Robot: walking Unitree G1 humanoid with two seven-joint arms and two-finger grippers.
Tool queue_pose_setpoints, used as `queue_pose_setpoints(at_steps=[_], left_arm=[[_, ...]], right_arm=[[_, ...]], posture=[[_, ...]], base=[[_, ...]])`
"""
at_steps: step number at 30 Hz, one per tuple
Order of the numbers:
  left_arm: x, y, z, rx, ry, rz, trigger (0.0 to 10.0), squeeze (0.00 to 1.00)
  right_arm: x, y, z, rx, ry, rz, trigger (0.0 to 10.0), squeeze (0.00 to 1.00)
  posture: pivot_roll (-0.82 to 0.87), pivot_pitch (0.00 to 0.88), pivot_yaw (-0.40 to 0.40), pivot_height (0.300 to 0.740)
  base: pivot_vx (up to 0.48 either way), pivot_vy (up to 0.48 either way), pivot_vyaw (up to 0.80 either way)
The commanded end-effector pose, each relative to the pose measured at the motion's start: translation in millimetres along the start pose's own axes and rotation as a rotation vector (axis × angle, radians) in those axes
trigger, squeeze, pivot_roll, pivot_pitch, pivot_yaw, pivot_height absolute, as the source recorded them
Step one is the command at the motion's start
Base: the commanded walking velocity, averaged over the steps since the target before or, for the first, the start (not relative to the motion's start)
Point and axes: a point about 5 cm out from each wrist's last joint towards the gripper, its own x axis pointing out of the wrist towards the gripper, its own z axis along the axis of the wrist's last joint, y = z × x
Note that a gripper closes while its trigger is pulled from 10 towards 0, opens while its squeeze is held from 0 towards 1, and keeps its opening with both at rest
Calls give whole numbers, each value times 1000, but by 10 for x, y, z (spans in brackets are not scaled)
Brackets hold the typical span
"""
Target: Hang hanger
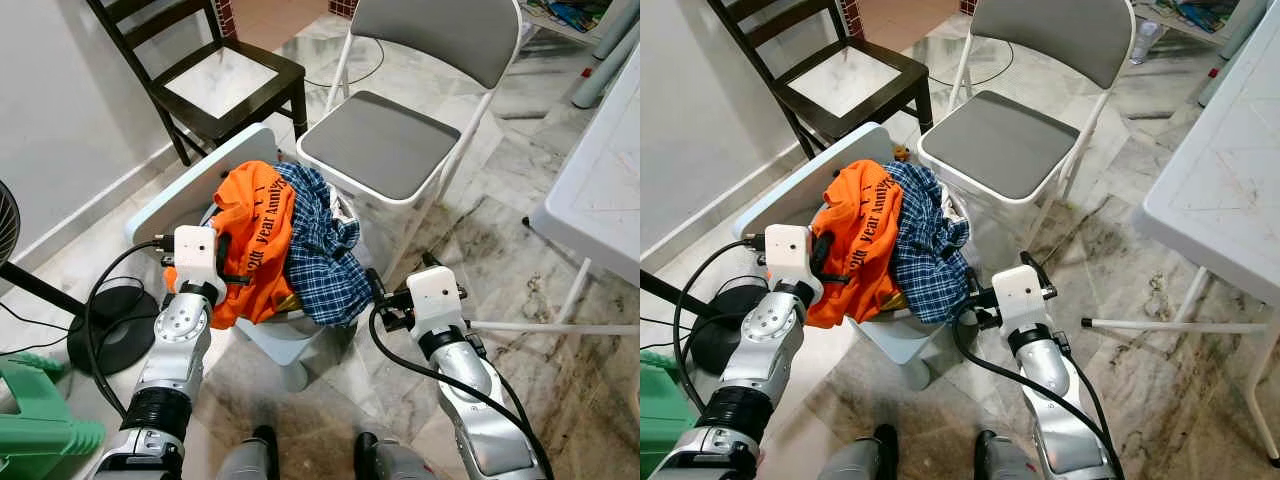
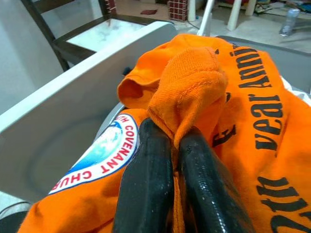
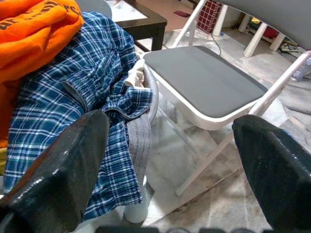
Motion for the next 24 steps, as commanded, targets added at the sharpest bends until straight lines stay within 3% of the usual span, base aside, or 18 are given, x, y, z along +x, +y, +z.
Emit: queue_pose_setpoints(at_steps=[1,11,19,24], left_arm=[[-21,33,-47,4,16,3,0,0],[2,-12,-30,1,9,-16,0,0],[-5,-3,-24,25,11,-59,0,0],[29,6,29,59,-5,-78,0,0]], right_arm=[[-32,38,-44,7,18,8,10000,0],[-46,50,78,66,-46,148,10000,0],[-107,259,108,103,-49,274,10000,0],[-147,305,69,116,-30,287,10000,0]], posture=[[26,278,45,740],[17,290,50,740],[15,316,96,740],[14,318,114,740]], base=[[0,0,0],[0,0,0],[0,0,0],[0,0,0]])
